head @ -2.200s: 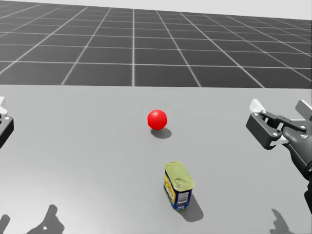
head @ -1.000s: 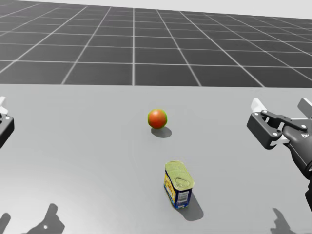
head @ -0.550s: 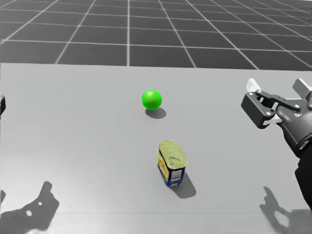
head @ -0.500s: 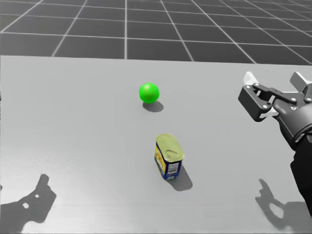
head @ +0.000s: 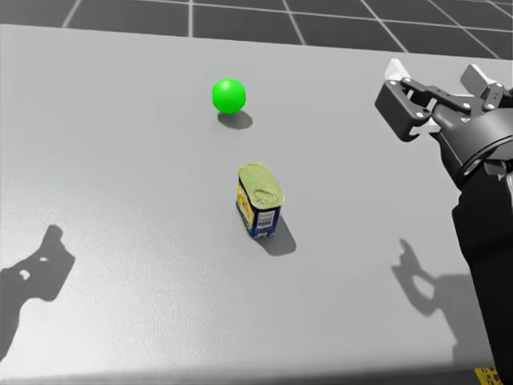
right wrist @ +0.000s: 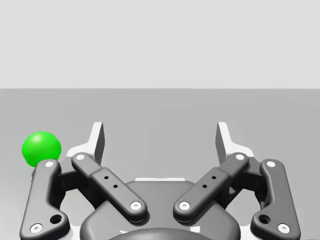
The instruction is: Watch the red light. When it turns green, pick up the object.
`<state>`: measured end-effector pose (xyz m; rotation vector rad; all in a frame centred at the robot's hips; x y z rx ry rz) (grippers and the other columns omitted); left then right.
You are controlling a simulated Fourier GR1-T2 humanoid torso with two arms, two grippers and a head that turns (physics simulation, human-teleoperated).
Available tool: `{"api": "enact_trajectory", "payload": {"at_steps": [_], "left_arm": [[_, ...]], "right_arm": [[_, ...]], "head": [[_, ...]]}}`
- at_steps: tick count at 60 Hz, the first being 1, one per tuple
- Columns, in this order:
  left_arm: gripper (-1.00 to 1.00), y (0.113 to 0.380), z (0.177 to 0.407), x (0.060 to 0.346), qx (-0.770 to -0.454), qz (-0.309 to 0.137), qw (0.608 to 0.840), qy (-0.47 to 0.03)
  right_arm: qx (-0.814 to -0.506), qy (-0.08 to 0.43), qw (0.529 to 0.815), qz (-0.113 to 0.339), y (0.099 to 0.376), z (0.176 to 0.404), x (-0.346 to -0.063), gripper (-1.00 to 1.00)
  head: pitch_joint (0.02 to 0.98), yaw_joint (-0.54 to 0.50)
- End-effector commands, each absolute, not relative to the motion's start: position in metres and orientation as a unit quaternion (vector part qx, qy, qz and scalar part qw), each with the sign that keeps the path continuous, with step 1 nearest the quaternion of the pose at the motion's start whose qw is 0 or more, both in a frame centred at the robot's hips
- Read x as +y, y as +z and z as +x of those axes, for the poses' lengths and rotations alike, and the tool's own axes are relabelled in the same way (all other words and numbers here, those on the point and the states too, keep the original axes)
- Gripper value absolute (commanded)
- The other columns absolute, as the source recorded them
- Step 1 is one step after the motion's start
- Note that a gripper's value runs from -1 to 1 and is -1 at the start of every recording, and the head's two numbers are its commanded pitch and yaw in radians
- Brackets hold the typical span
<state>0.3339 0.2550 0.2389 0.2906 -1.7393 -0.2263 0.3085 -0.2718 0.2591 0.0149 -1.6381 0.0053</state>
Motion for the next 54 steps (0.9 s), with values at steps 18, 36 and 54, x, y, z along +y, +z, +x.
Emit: {"api": "enact_trajectory", "payload": {"at_steps": [18,36,54], "left_arm": [[-1.00,0.238,0.334,0.255,-0.758,0.124,0.633,-0.099],[-1.00,0.236,0.335,0.254,-0.757,0.122,0.634,-0.102],[-1.00,0.235,0.336,0.252,-0.756,0.125,0.633,-0.106]], "right_arm": [[-0.703,0.009,0.707,0.078,0.264,0.252,-0.239,-1.00],[-0.684,0.089,0.717,0.098,0.225,0.213,-0.216,-1.00],[-0.647,0.110,0.738,0.159,0.188,0.200,-0.184,-1.00]], "head": [[0.801,-0.17],[0.791,-0.17],[0.792,-0.17]]}}
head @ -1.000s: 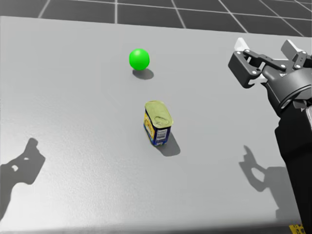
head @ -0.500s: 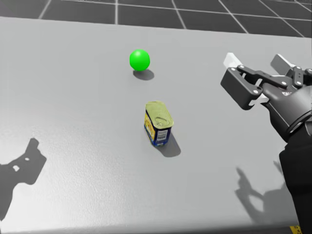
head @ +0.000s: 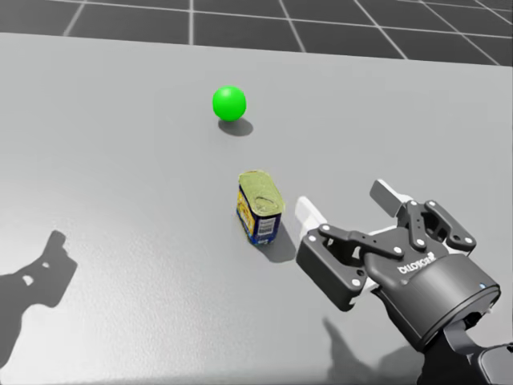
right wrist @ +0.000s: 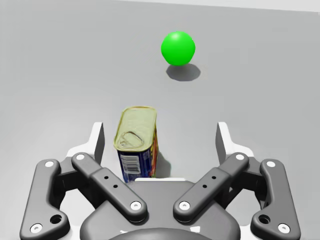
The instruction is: Watch the red light. When it turns green, pick up the object.
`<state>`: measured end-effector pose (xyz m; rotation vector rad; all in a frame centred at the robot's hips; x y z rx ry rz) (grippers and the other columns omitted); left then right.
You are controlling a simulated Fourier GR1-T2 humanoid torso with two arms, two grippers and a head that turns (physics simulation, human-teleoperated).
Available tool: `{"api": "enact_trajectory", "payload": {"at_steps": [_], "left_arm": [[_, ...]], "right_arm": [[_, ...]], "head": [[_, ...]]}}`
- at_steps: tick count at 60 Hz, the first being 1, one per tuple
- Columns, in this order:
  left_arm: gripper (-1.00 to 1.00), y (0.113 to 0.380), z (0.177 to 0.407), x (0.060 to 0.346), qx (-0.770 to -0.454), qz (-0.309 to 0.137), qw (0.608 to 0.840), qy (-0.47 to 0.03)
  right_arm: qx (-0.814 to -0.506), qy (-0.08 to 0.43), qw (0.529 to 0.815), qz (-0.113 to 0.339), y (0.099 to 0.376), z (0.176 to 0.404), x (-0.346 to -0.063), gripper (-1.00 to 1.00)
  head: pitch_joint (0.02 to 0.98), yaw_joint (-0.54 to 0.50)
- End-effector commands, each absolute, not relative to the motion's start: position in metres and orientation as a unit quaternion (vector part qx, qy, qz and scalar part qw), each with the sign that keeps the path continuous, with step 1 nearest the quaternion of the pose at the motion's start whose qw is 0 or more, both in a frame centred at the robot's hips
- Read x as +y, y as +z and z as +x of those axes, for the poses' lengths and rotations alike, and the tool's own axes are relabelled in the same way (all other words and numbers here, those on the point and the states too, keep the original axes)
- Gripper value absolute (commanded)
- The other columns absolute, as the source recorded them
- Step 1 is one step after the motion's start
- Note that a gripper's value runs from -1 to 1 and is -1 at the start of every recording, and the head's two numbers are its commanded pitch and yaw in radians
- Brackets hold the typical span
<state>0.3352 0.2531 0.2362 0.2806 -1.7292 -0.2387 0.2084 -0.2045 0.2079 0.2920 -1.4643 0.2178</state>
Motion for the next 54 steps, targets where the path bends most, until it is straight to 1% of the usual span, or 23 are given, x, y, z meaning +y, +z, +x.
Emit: {"api": "enact_trajectory", "payload": {"at_steps": [1,9,18,29,31,35,44,54], "left_arm": [[-1.00,0.235,0.335,0.252,-0.756,0.125,0.633,-0.106],[-1.00,0.235,0.336,0.252,-0.756,0.126,0.634,-0.106],[-1.00,0.235,0.335,0.252,-0.756,0.125,0.633,-0.105],[-1.00,0.235,0.335,0.252,-0.757,0.124,0.633,-0.104],[-1.00,0.235,0.335,0.252,-0.757,0.124,0.633,-0.104],[-1.00,0.235,0.335,0.252,-0.757,0.124,0.633,-0.104],[-1.00,0.236,0.335,0.253,-0.757,0.123,0.633,-0.103],[-1.00,0.236,0.335,0.253,-0.757,0.123,0.633,-0.102]], "right_arm": [[-0.644,0.110,0.739,0.163,0.186,0.199,-0.181,-1.00],[-0.633,0.111,0.747,0.172,0.177,0.202,-0.171,-1.00],[-0.622,0.112,0.756,0.169,0.168,0.210,-0.161,-1.00],[-0.614,0.111,0.768,0.143,0.157,0.227,-0.149,-1.00],[-0.615,0.109,0.770,0.131,0.155,0.232,-0.147,-1.00],[-0.615,0.108,0.772,0.121,0.154,0.238,-0.146,-1.00],[-0.608,0.101,0.782,0.091,0.148,0.258,-0.143,-1.00],[-0.603,0.099,0.788,0.072,0.144,0.276,-0.142,-1.00]], "head": [[0.793,-0.17],[0.796,-0.17],[0.795,-0.17],[0.793,-0.16],[0.794,-0.16],[0.794,-0.16],[0.794,-0.16],[0.794,-0.15]]}}
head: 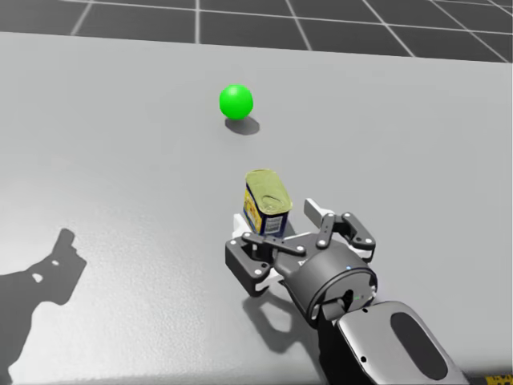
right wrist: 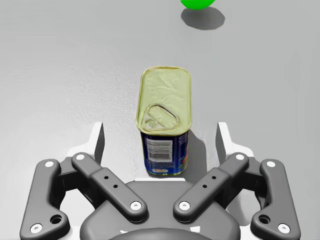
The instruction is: Watch the red light. When it turns green, pick up the object.
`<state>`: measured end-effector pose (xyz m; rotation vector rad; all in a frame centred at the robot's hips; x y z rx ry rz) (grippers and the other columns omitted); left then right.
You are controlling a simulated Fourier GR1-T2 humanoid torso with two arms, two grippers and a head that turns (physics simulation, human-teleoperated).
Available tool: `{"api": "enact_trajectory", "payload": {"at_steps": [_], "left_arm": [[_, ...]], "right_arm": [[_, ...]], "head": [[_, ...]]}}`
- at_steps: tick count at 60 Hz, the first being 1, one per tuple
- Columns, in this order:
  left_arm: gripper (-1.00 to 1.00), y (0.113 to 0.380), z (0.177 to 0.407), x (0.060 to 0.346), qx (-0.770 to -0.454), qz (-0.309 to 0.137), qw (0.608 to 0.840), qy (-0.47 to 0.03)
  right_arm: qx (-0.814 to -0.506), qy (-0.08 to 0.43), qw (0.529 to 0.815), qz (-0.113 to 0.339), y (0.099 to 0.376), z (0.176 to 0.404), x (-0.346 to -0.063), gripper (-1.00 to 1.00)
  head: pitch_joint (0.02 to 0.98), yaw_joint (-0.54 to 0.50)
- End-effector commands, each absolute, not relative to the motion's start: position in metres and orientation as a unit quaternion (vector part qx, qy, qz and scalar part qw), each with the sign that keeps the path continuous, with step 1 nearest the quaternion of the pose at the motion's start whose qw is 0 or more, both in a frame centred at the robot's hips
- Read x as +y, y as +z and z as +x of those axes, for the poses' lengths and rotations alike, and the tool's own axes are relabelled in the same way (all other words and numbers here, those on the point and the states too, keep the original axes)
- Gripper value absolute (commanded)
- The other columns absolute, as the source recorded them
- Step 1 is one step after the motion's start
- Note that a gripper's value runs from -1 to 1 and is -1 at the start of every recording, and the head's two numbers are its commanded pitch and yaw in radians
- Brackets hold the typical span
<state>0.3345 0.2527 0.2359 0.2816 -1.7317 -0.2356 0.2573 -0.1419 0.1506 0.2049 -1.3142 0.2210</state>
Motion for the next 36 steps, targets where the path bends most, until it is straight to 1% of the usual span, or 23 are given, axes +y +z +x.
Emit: {"api": "enact_trajectory", "payload": {"at_steps": [1,7,11,22,23,25,26,27,28,29,30,36], "left_arm": [[-1.00,0.236,0.335,0.253,-0.757,0.123,0.633,-0.102],[-1.00,0.236,0.335,0.253,-0.757,0.123,0.633,-0.102],[-1.00,0.236,0.335,0.253,-0.757,0.123,0.633,-0.102],[-1.00,0.236,0.335,0.253,-0.757,0.122,0.634,-0.103],[-1.00,0.236,0.335,0.253,-0.757,0.122,0.634,-0.103],[-1.00,0.236,0.335,0.253,-0.757,0.123,0.633,-0.103],[-1.00,0.236,0.335,0.253,-0.757,0.123,0.633,-0.103],[-1.00,0.236,0.335,0.253,-0.757,0.123,0.633,-0.102],[-1.00,0.236,0.335,0.253,-0.757,0.123,0.633,-0.102],[-1.00,0.236,0.335,0.253,-0.757,0.123,0.633,-0.102],[-1.00,0.236,0.335,0.253,-0.757,0.123,0.633,-0.103],[-1.00,0.236,0.335,0.253,-0.757,0.123,0.634,-0.103]], "right_arm": [[-0.602,0.099,0.789,0.071,0.143,0.278,-0.142,-1.00],[-0.590,0.095,0.799,0.071,0.139,0.287,-0.140,-1.00],[-0.592,0.096,0.797,0.066,0.138,0.289,-0.140,-1.00],[-0.582,0.097,0.805,0.068,0.132,0.294,-0.138,-1.00],[-0.583,0.098,0.804,0.066,0.132,0.294,-0.138,-1.00],[-0.585,0.116,0.800,0.068,0.132,0.293,-0.138,-1.00],[-0.591,0.123,0.795,0.060,0.131,0.292,-0.138,-1.00],[-0.601,0.125,0.788,0.049,0.131,0.291,-0.137,-0.79],[-0.604,0.124,0.786,0.045,0.131,0.291,-0.136,-0.15],[-0.601,0.126,0.788,0.047,0.131,0.291,-0.136,0.26],[-0.599,0.125,0.790,0.047,0.132,0.290,-0.136,0.98],[-0.595,0.122,0.793,0.042,0.133,0.289,-0.137,1.00]], "head": [[0.794,-0.15],[0.793,-0.15],[0.793,-0.15],[0.790,-0.15],[0.789,-0.15],[0.788,-0.15],[0.787,-0.15],[0.786,-0.15],[0.786,-0.15],[0.785,-0.15],[0.782,-0.15],[0.772,-0.15]]}}
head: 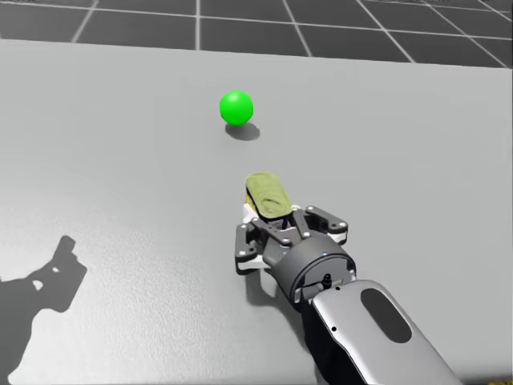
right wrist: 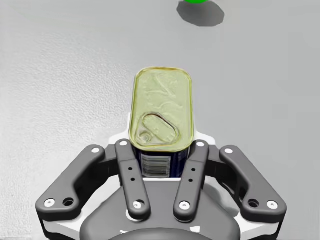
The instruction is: Watch the red light. When it turns green, pick up the object.
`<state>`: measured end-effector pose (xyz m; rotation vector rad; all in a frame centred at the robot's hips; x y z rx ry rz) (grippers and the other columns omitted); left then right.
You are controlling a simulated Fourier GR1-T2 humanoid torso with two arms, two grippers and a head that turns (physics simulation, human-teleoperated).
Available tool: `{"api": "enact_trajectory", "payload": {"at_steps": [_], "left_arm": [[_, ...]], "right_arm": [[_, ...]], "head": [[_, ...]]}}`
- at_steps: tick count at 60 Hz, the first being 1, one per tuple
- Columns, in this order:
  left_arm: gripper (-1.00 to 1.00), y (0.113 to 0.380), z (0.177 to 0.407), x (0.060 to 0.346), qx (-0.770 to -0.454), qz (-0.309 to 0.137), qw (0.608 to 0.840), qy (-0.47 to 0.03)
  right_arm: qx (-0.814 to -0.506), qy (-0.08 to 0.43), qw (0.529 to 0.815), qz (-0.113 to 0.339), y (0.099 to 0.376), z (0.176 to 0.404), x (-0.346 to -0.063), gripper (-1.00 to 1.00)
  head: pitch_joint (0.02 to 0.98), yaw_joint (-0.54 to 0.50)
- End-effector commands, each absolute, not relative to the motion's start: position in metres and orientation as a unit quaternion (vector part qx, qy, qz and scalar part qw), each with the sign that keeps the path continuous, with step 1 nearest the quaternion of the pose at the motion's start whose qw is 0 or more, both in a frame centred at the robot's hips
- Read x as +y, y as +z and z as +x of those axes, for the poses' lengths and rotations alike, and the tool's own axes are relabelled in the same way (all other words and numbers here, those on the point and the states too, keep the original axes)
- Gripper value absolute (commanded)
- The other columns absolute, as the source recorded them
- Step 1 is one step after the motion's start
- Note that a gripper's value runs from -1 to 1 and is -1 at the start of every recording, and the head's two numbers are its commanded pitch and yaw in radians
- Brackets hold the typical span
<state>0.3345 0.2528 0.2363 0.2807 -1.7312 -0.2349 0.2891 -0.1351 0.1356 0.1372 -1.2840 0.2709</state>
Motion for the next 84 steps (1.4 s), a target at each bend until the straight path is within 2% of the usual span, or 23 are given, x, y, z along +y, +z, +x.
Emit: {"api": "enact_trajectory", "payload": {"at_steps": [1,9,17,29,36,50,62,84], "left_arm": [[-1.00,0.236,0.334,0.253,-0.757,0.123,0.634,-0.103],[-1.00,0.236,0.335,0.252,-0.757,0.123,0.634,-0.104],[-1.00,0.235,0.335,0.252,-0.756,0.123,0.634,-0.105],[-1.00,0.235,0.334,0.251,-0.756,0.123,0.634,-0.105],[-1.00,0.235,0.334,0.251,-0.756,0.123,0.634,-0.105],[-1.00,0.235,0.334,0.251,-0.756,0.123,0.635,-0.105],[-1.00,0.235,0.334,0.251,-0.756,0.123,0.634,-0.105],[-1.00,0.235,0.334,0.251,-0.756,0.123,0.634,-0.105]], "right_arm": [[-0.593,0.120,0.795,0.043,0.132,0.289,-0.137,1.00],[-0.593,0.118,0.795,0.040,0.132,0.289,-0.138,1.00],[-0.596,0.115,0.794,0.039,0.133,0.289,-0.139,1.00],[-0.596,0.117,0.793,0.036,0.134,0.289,-0.141,1.00],[-0.598,0.115,0.792,0.036,0.135,0.290,-0.142,1.00],[-0.607,0.113,0.785,0.039,0.145,0.288,-0.143,1.00],[-0.635,0.114,0.763,0.041,0.180,0.285,-0.146,1.00],[-0.717,0.110,0.688,0.017,0.276,0.293,-0.159,1.00]], "head": [[0.768,-0.15],[0.725,-0.15],[0.609,-0.16],[0.484,-0.17],[0.448,-0.17],[0.443,-0.17],[0.442,-0.17],[0.436,-0.16]]}}
